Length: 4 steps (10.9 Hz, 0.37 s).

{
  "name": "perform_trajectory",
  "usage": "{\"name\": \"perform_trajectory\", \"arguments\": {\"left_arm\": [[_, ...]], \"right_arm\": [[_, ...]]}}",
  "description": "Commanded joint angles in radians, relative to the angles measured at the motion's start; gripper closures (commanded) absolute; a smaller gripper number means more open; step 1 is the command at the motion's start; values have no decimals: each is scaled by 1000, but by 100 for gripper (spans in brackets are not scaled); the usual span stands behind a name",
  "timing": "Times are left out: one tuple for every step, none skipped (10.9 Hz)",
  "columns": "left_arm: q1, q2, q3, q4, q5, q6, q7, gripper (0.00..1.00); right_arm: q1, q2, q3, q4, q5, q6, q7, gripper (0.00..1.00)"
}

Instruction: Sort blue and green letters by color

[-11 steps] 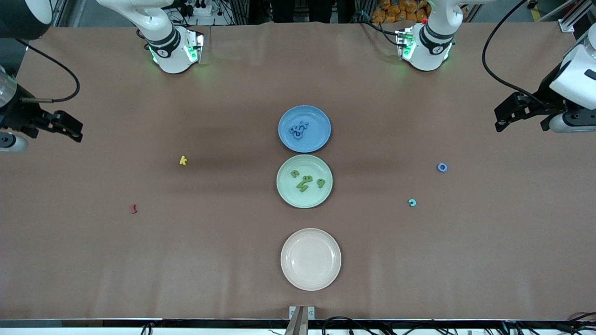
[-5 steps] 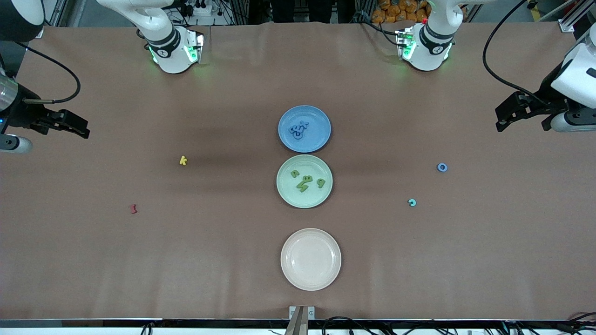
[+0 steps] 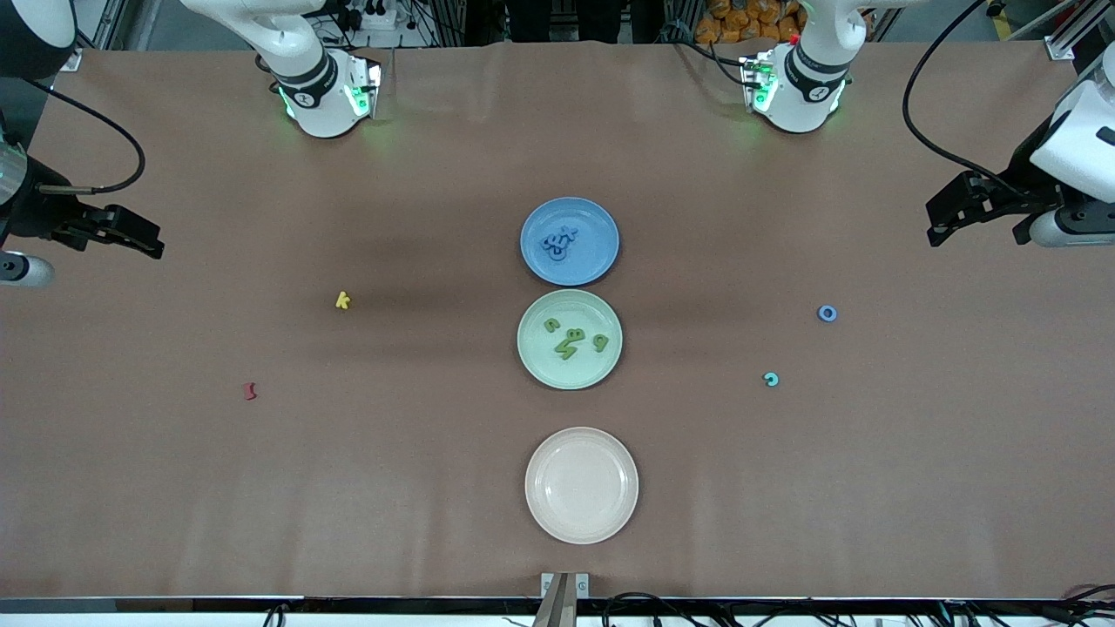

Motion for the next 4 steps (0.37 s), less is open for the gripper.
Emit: {"name": "perform_trajectory", "arguments": {"left_arm": [[4,-4,-6,11,6,-13,10,0],[2,-6,-6,9,6,-22,10,0],[2,-6,-6,9,5,-27,12,0],[2,-6,-6,9,-1,-31,12,0]], "right_arm": [[-8,3,4,14,19,-13,9,0],[-5,3,4,14,19,-13,9,0],[-2,3,4,14,19,-13,14,0],[-2,3,4,14,19,-13,14,0]]}}
